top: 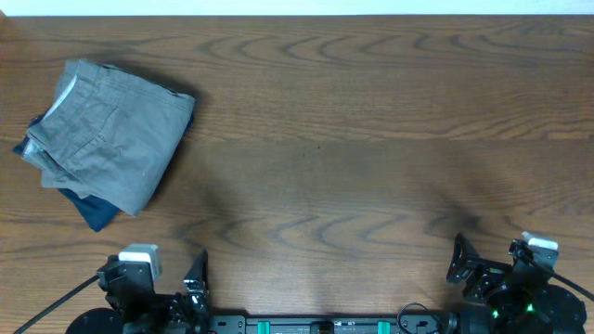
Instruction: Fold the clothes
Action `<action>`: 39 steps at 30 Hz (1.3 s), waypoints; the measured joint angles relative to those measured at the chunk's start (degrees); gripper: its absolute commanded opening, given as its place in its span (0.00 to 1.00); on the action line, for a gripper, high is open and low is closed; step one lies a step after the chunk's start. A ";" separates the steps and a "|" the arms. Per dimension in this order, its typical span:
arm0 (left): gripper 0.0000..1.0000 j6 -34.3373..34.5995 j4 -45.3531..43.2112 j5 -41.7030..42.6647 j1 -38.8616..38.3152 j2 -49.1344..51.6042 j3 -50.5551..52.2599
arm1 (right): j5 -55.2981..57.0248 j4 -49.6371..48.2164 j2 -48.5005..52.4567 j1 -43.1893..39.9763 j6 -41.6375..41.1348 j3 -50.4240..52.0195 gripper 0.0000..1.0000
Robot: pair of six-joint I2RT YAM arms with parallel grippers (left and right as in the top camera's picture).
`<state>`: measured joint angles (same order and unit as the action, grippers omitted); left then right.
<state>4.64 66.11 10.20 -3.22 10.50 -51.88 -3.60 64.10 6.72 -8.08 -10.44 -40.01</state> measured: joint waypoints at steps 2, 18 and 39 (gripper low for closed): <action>0.98 0.00 1.25 0.02 0.00 0.00 0.00 | 0.02 -0.02 0.00 0.00 -0.02 0.00 0.99; 0.98 0.00 2.25 -0.09 0.00 0.00 0.02 | -1.66 -17.16 -1.01 1.84 5.42 7.17 0.99; 0.98 0.00 2.29 -0.09 0.00 0.00 0.15 | -6.97 -61.13 -5.90 9.11 20.63 39.50 0.99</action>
<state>4.64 68.40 10.11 -3.22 10.50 -51.72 -10.57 2.96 0.82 1.04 10.20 -0.51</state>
